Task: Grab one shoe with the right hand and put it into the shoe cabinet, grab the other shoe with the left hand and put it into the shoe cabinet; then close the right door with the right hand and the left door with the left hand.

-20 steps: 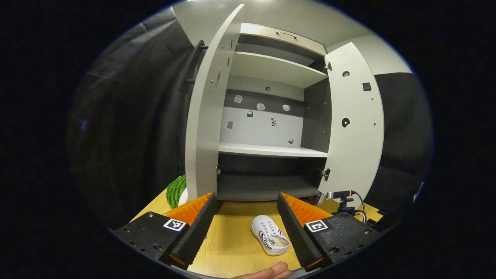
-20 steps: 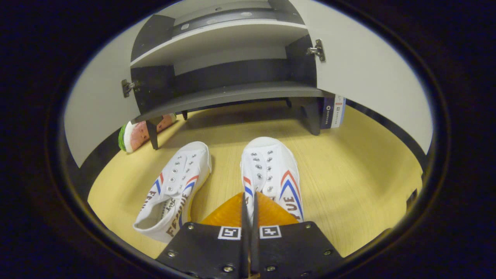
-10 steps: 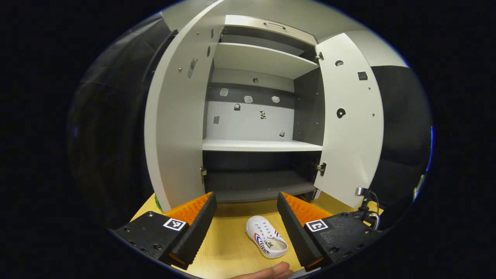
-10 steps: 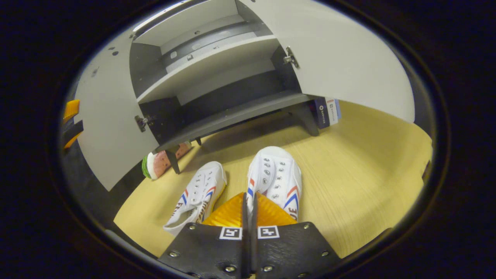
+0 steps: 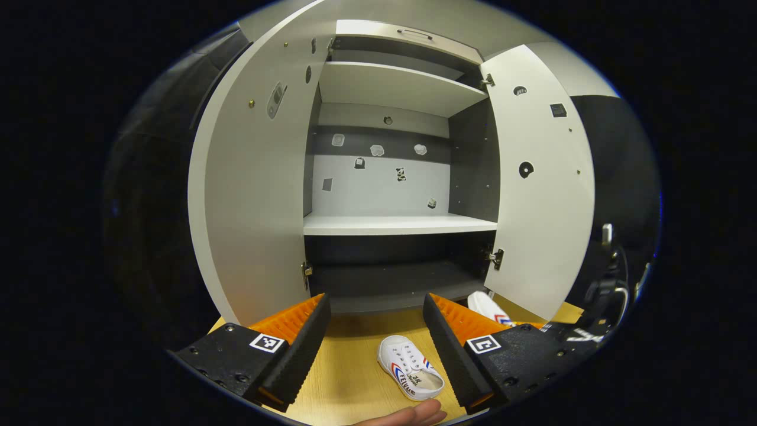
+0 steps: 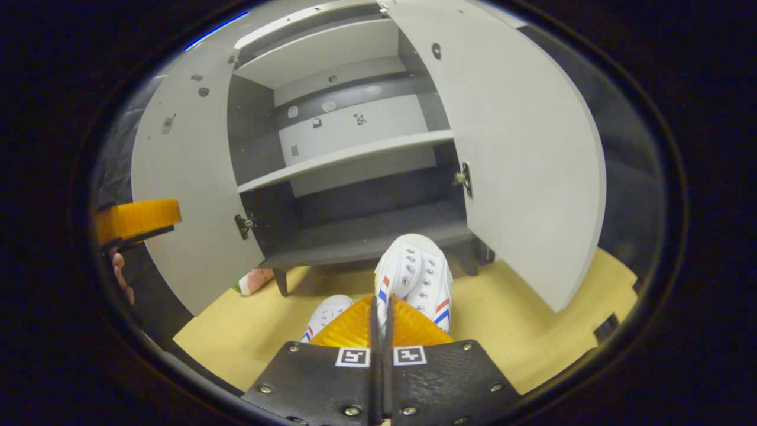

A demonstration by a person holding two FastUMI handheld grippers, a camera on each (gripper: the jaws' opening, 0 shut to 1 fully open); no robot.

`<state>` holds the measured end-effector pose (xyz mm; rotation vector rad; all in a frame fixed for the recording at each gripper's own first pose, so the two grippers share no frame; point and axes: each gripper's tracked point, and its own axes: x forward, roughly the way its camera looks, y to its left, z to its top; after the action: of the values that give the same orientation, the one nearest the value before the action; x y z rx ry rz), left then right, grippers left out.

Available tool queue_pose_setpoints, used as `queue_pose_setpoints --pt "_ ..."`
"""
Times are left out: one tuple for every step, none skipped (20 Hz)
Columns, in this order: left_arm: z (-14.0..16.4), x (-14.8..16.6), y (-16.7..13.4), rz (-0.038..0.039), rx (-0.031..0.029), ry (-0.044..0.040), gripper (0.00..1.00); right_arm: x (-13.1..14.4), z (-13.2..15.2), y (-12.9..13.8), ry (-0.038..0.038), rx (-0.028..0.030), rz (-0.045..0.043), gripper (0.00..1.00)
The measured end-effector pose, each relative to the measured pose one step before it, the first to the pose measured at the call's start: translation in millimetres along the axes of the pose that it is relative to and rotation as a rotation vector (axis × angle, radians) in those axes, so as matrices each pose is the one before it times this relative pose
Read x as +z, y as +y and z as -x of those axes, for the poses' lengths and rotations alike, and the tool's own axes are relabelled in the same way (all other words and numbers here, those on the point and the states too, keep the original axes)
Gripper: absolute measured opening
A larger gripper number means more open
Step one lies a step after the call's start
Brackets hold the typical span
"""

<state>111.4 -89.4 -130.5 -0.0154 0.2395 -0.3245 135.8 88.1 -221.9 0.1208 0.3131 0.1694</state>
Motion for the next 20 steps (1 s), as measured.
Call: queue_pose_setpoints --pt "-2.45 -0.76 2.85 0.00141 0.00683 0.00238 0.96 19.36 1.66 2.96 -0.02187 -0.00191 0.03728 0.00" --pt "-1.65 0.74 3.05 -0.00127 0.00742 -0.00172 0.97 20.01 0.40 2.68 -0.01557 -0.00283 0.03251 0.00" --pt "-1.48 0.80 2.40 -0.00205 0.00550 -0.00589 0.96 18.75 -0.47 1.32 -0.01793 -0.00539 0.03394 0.00" --pt "-1.16 0.95 1.18 -0.00247 0.00055 -0.00328 0.96 16.92 -2.11 1.54 -0.01288 -0.00337 0.03242 0.00" --pt "-0.20 0.29 0.16 -0.00175 -0.00182 -0.00163 0.96 16.03 -3.59 1.24 -0.00832 -0.00009 0.02050 0.00" --pt "0.45 1.58 -0.55 -0.00197 -0.00627 -0.00470 0.96 15.32 -4.27 2.35 -0.00790 0.00130 0.01302 0.00" --pt "0.90 1.06 -0.21 -0.00037 -0.00636 -0.01173 0.96 15.65 -5.46 0.06 -0.00239 -0.00088 0.01763 0.00" --pt "0.44 2.43 -0.02 -0.00225 -0.00015 -0.01101 0.96 13.24 -7.72 -0.86 0.00060 -0.00146 0.01533 0.00" --pt "0.02 -0.68 1.11 -0.00262 0.00348 -0.00142 0.96 16.84 -8.35 -0.48 0.00152 -0.00324 0.01384 0.00" --pt "1.77 1.07 1.59 0.00019 0.00344 -0.00686 0.96 16.92 -11.32 -1.72 -0.00356 -0.00393 0.01481 0.00" --pt "0.57 1.40 0.62 0.00406 0.00439 -0.00866 0.96 18.63 -13.92 -3.94 -0.00782 -0.00815 0.02015 0.00" --pt "0.61 1.07 0.65 0.00695 0.00376 -0.00218 0.96 16.54 -15.41 -3.84 -0.00372 -0.01729 0.03040 0.00" --pt "0.47 -1.25 0.22 0.00832 0.00350 0.00184 0.96 14.53 -17.77 -4.01 0.00650 -0.01852 0.02579 0.00" --pt "0.80 -0.81 0.44 0.00702 0.00137 0.00243 0.96 12.47 -15.28 -3.10 0.00680 -0.01617 0.00429 0.00" --pt "1.00 -1.56 0.38 0.00390 -0.00189 0.00299 0.96 12.79 -16.55 -2.50 0.00686 -0.01051 0.00204 0.00" --pt "0.43 1.52 0.77 0.00269 0.00091 -0.00200 0.96 11.32 -14.85 -0.41 -0.00085 -0.00904 0.01250 0.01" --pt "-0.02 1.03 0.96 0.00010 0.00244 -0.00144 0.96 9.84 -13.70 1.70 0.00196 -0.00075 0.02025 0.00" --pt "1.00 0.11 2.23 -0.00197 0.00651 -0.00023 0.96 8.13 -13.04 1.94 0.00384 0.00001 0.01082 0.01" --pt "0.71 0.41 1.93 -0.00539 0.00568 -0.00431 0.96 5.71 -12.58 2.65 -0.00023 0.00158 0.01866 0.00" --pt "1.18 1.74 2.29 -0.00333 0.00287 -0.00574 0.96 5.04 -14.06 1.88 -0.00293 0.00008 0.01122 0.00"
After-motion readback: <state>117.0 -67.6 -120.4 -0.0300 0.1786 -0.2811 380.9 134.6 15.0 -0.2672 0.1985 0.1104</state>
